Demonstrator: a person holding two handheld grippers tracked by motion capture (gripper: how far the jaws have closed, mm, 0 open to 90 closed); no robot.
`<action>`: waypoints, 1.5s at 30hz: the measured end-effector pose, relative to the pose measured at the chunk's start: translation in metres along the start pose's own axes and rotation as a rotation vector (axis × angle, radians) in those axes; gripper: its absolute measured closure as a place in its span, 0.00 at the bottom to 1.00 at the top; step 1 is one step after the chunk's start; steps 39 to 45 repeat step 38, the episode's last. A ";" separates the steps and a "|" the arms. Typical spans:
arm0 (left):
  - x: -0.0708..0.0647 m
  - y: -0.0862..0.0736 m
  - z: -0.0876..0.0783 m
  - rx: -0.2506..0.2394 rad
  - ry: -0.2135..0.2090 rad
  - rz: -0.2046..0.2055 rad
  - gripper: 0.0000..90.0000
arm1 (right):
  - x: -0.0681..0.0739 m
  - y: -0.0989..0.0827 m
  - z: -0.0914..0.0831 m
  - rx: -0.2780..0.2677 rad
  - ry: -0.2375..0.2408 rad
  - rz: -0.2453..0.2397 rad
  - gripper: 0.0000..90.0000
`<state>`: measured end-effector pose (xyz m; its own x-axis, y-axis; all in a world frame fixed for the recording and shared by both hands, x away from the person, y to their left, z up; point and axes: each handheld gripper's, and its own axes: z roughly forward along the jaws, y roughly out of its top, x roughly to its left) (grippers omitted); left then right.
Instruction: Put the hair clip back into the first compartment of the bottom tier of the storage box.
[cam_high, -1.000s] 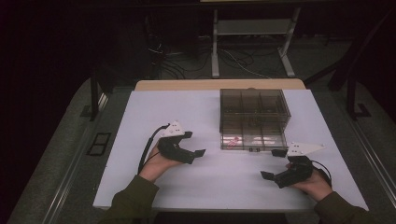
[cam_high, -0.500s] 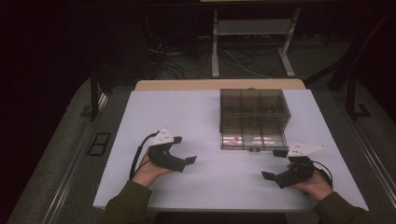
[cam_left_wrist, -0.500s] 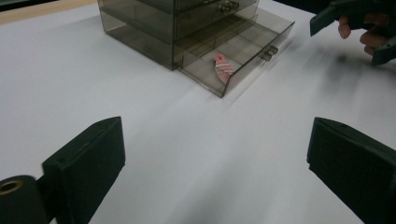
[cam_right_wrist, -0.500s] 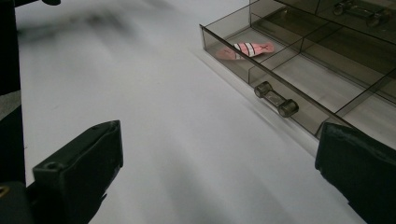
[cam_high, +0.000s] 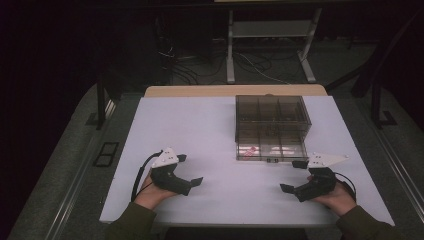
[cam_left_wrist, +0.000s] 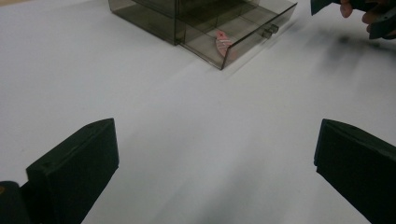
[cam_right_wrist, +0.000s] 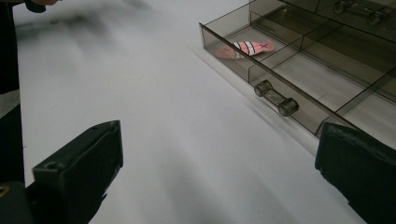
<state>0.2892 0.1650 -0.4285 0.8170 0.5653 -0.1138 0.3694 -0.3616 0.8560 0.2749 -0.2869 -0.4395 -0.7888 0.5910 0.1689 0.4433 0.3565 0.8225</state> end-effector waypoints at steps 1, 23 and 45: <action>0.000 -0.001 -0.001 0.003 0.001 -0.001 0.00 | 0.000 0.000 0.000 0.003 -0.001 -0.002 0.00; 0.001 -0.021 -0.016 0.018 0.020 -0.008 0.00 | 0.002 -0.001 0.001 0.011 -0.003 -0.007 0.00; 0.000 -0.020 -0.015 0.035 0.014 0.000 0.00 | 0.003 -0.001 -0.001 0.013 -0.004 -0.005 0.00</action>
